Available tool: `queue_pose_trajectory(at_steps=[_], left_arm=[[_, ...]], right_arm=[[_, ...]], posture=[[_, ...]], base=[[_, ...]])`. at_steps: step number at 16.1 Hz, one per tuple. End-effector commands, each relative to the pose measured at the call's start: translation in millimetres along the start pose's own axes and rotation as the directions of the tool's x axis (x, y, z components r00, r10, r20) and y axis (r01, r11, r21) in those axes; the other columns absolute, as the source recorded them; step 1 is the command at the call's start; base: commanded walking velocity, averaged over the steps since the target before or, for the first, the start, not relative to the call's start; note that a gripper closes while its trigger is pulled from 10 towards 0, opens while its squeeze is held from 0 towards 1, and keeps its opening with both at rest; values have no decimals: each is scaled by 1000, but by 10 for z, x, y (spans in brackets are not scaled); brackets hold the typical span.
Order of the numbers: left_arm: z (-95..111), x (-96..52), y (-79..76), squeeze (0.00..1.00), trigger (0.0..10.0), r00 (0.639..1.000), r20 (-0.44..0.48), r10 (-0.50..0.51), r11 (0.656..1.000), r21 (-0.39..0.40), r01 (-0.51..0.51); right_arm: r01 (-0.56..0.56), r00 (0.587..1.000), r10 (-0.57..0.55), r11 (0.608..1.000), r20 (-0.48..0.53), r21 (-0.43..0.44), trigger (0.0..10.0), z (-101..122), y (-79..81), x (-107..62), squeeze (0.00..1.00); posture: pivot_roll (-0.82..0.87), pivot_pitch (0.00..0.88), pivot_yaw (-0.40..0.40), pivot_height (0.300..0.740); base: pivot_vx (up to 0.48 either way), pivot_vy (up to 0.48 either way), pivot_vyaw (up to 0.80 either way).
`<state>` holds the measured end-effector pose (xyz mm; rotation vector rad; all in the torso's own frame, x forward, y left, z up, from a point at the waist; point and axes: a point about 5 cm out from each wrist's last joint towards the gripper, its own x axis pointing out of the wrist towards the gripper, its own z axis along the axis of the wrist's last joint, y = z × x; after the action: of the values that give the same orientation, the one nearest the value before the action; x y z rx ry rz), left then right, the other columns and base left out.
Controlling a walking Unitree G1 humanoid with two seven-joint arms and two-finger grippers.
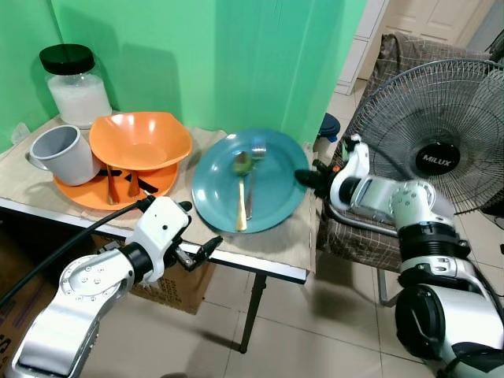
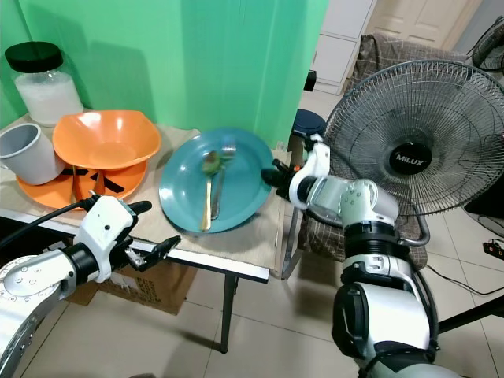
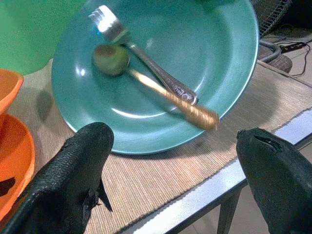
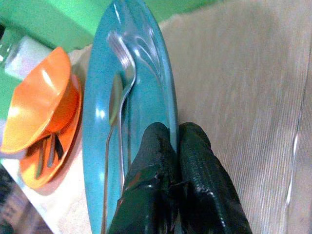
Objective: Setting the table
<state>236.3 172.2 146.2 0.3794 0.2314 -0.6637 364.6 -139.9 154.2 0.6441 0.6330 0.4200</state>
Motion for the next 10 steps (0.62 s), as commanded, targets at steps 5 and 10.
queue_pose_trajectory(at_steps=[5, 10], left_arm=[[33, 12, 41, 0, 10000, 1000, 9, 8, 1000, 17, -9], [48, 35, 72, 0, 10000, 1000, 11, 13, 1000, 25, -14]], right_arm=[[47, 997, -36, 982, 62, -183, 0, 190, 58, -158, 0], [57, 983, -10, 965, 181, -256, 0, 383, 110, -292, 0]], posture=[[100, 0, -128, 740], [96, 0, -119, 740]], base=[[0, 0, 0], [0, 0, 0]])
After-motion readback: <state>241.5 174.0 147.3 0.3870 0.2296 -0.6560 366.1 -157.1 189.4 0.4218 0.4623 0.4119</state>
